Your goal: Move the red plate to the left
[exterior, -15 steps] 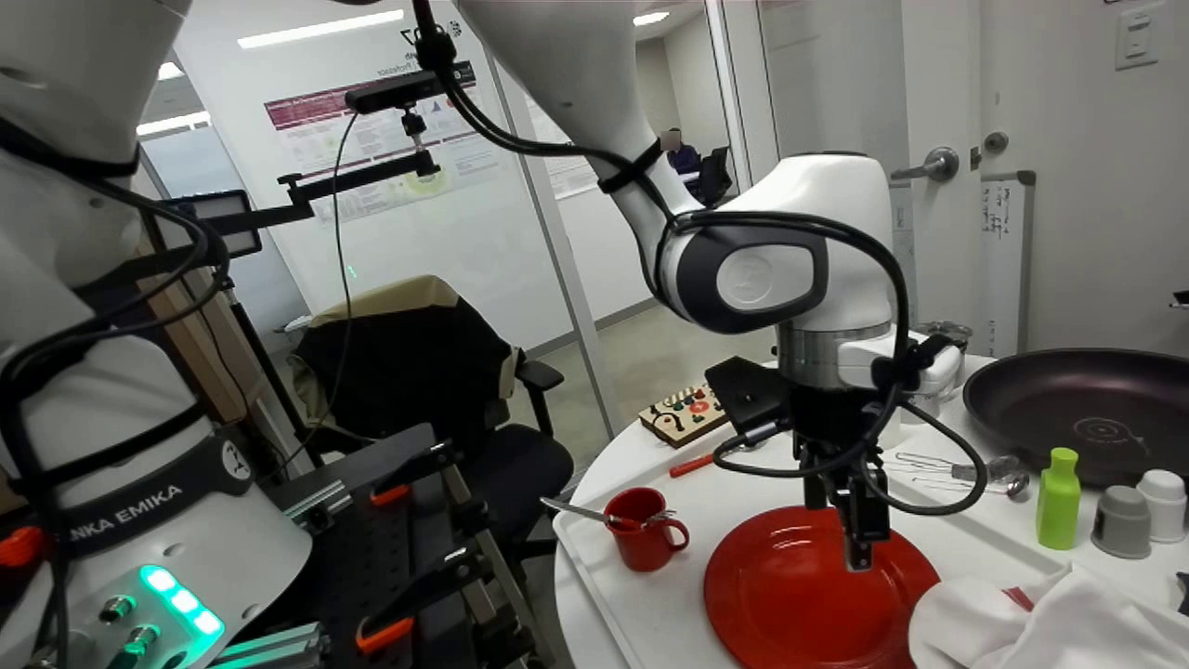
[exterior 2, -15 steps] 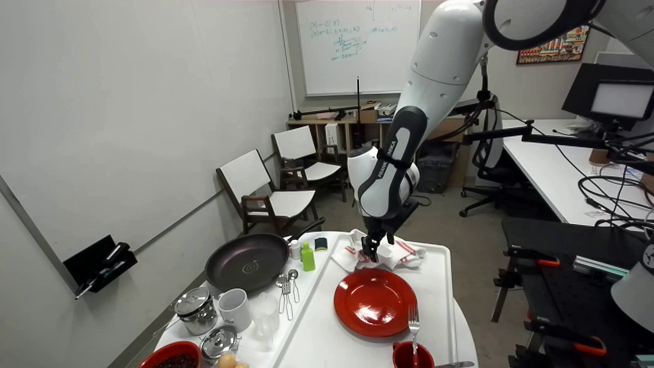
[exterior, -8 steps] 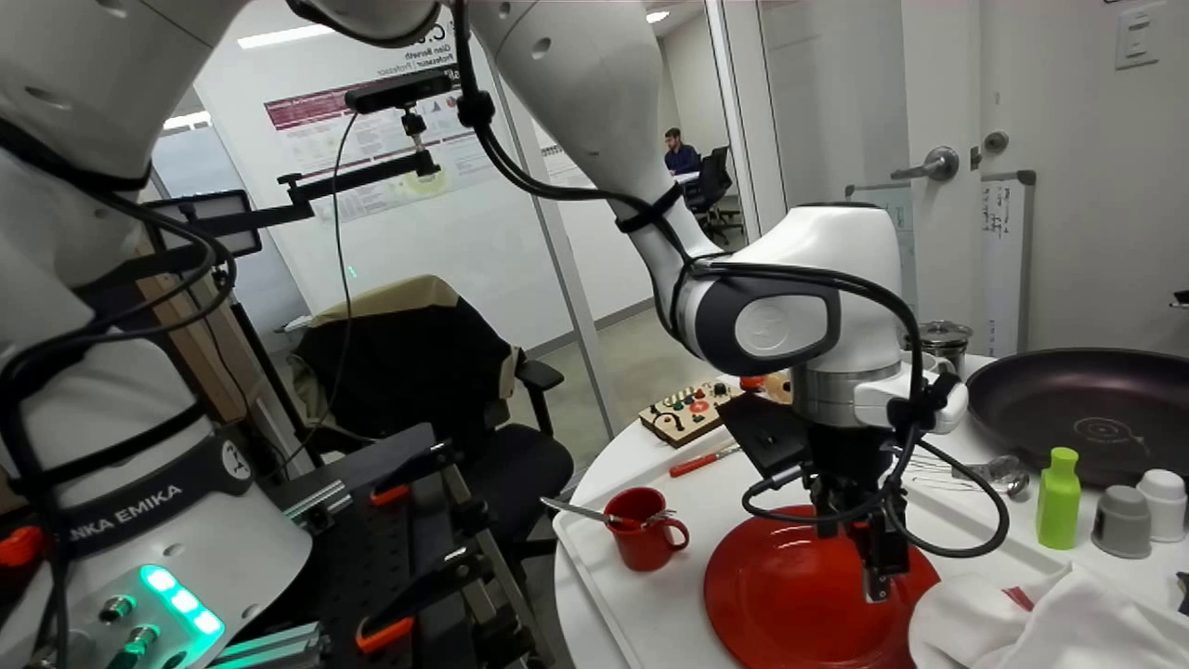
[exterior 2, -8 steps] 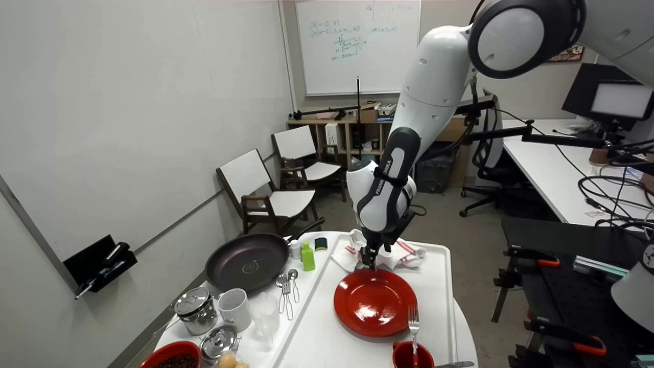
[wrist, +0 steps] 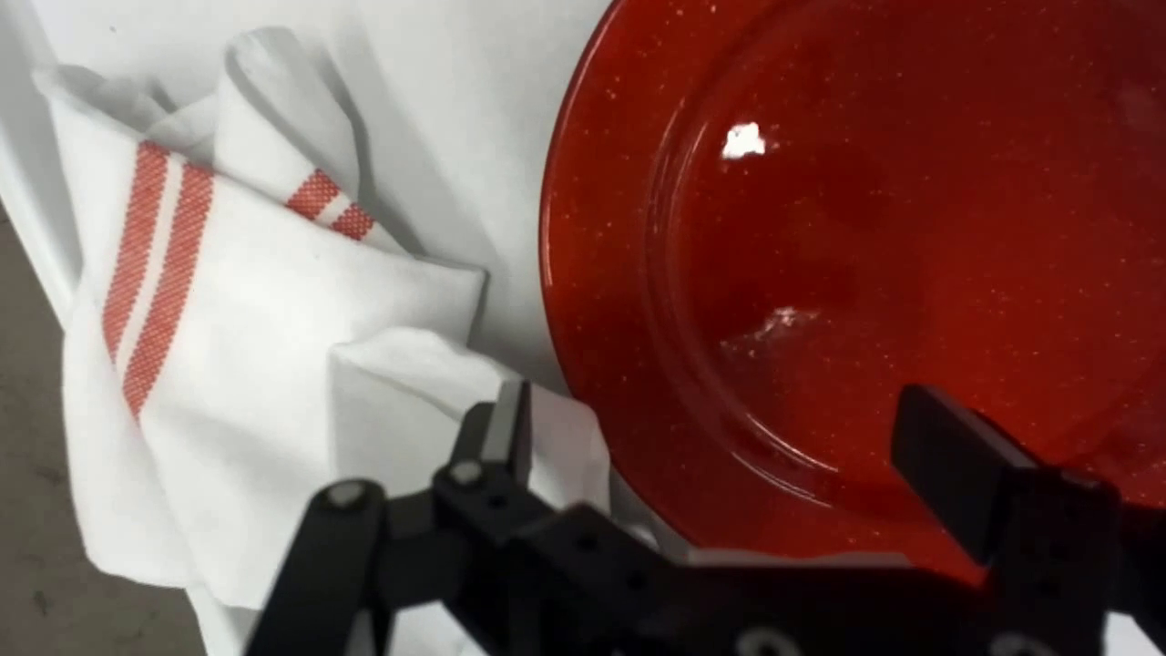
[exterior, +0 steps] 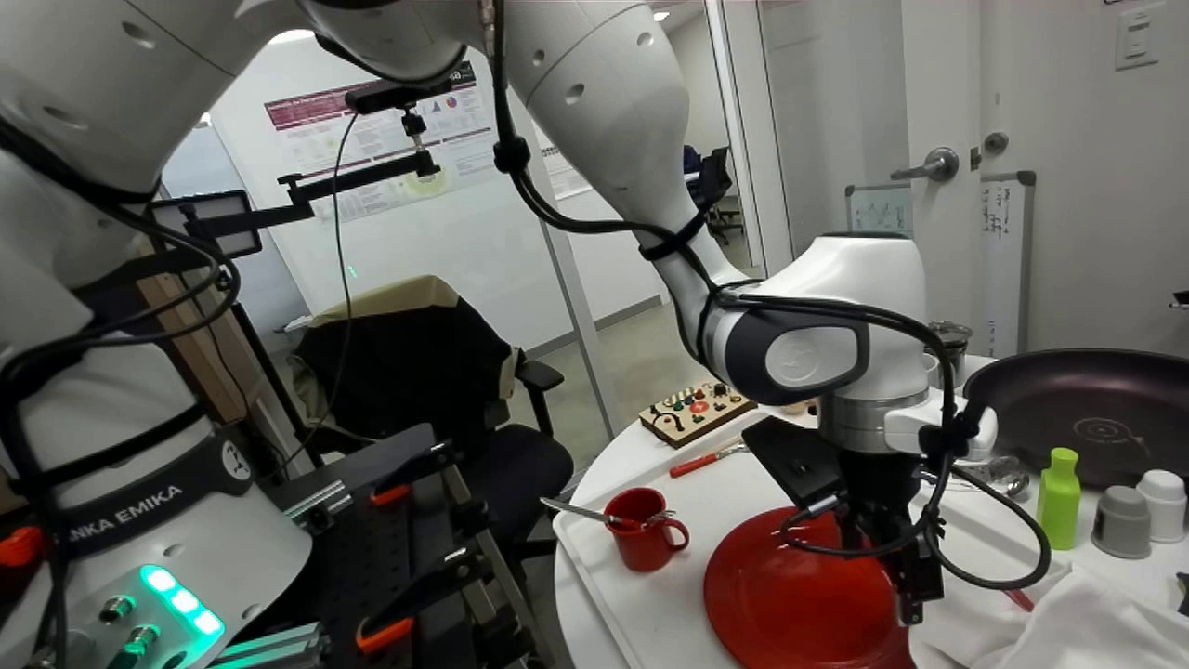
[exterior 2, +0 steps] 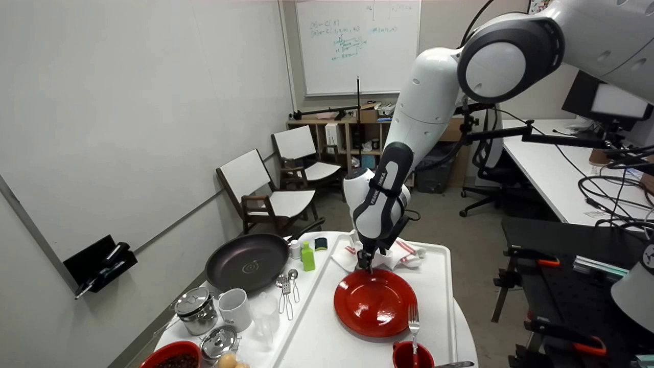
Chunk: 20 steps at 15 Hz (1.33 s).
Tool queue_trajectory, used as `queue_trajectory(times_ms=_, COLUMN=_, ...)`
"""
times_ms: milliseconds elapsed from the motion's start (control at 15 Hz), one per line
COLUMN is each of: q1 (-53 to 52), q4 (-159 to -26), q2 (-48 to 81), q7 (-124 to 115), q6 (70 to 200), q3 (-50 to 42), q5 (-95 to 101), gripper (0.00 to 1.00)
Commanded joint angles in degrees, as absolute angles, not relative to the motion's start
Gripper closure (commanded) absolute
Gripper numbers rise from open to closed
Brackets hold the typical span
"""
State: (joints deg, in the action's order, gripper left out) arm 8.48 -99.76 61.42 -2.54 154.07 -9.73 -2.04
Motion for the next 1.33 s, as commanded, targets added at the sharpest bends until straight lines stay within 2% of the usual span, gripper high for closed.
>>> queue_trajectory(times_ms=0, q1=8.88, q4=-99.22, q2=61.75, q7=-2.79, q6=153.86, q3=-9.53, q5=-1.62, gripper=0.0)
queue_trajectory(times_ms=1267, q1=11.96, q4=-99.3, q2=63.29, q7=-0.94, q6=155.48, q3=-8.56, q5=-2.09, gripper=0.0)
